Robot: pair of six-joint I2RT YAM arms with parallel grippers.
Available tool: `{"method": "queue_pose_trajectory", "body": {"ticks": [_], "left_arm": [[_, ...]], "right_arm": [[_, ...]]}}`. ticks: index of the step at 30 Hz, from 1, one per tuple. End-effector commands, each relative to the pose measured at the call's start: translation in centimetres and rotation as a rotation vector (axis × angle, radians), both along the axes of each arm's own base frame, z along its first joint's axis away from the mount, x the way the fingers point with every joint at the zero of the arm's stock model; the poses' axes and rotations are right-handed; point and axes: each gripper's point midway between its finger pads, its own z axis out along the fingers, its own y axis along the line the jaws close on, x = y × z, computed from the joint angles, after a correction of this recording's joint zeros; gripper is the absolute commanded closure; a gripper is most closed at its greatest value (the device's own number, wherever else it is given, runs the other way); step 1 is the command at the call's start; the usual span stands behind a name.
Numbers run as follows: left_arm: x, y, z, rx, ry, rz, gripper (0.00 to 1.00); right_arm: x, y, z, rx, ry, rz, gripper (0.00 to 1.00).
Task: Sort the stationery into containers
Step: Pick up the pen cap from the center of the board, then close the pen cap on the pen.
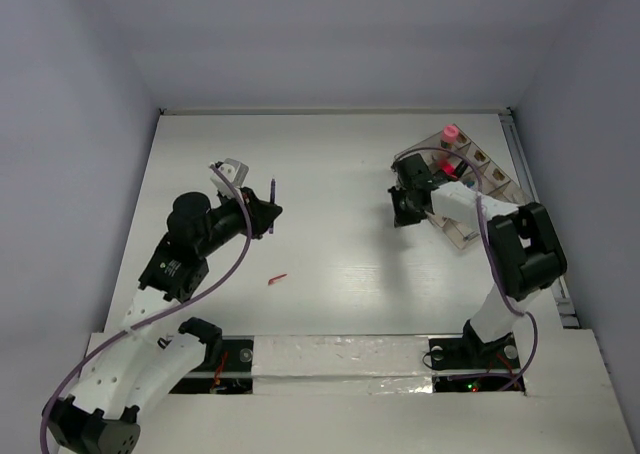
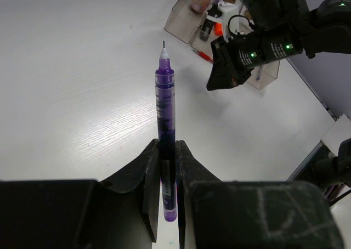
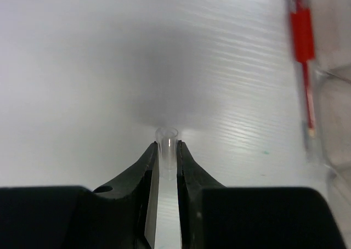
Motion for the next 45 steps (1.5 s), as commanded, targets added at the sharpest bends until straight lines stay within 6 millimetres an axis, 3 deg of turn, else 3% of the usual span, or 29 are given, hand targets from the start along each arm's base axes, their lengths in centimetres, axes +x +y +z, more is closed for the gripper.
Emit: {"method": "queue_pose_trajectory", "body": {"ticks": [1, 2, 8, 9, 14, 17, 23, 28, 35, 45], "left_arm": [[-0.6, -1.5, 1.4, -0.038, -0.046, -0.098, 1.00], [-0.7, -1.7, 1.5, -0.046, -0.053, -0.113, 1.00], [-1.1, -2.7, 1.0, -0.056, -0.033, -0.173, 1.00], [-1.1, -2.8, 1.0, -0.058, -0.030, -0.182, 1.00], [-1.0, -3.2, 0.2, -0.052, -0.002, -0.205, 1.00], [-0.8, -3.2, -0.1, -0.046, 0.007, -0.199, 1.00], [-0.7, -3.2, -0.2, -0.045, 0.011, -0.200, 1.00], [-0.6, -3.3, -0.6, -0.041, 0.024, -0.198, 1.00], [-0.5, -3.3, -0.7, -0.039, 0.029, -0.195, 1.00], [-0.4, -3.1, -0.7, -0.036, 0.029, -0.185, 1.00]], "right_arm": [[2.6, 6.6, 7.9, 0.269, -0.282, 0.111, 1.00], [2.6, 9.0, 9.5, 0.352, -0.335, 0.133, 1.00], [1.0, 17.6, 19.4, 0.793, -0.529, 0.177, 1.00], [0.7, 19.4, 22.2, 0.877, -0.582, 0.214, 1.00], [0.6, 22.3, 28.7, 1.071, -0.693, 0.186, 1.00], [0.3, 22.7, 32.1, 1.187, -0.769, 0.157, 1.00], [-0.1, 22.9, 34.7, 1.255, -0.817, 0.147, 1.00], [-1.0, 23.6, 35.6, 1.281, -0.817, 0.175, 1.00], [-2.5, 25.1, 35.9, 1.292, -0.801, 0.229, 1.00], [-3.0, 25.7, 35.3, 1.263, -0.800, 0.246, 1.00]]}}
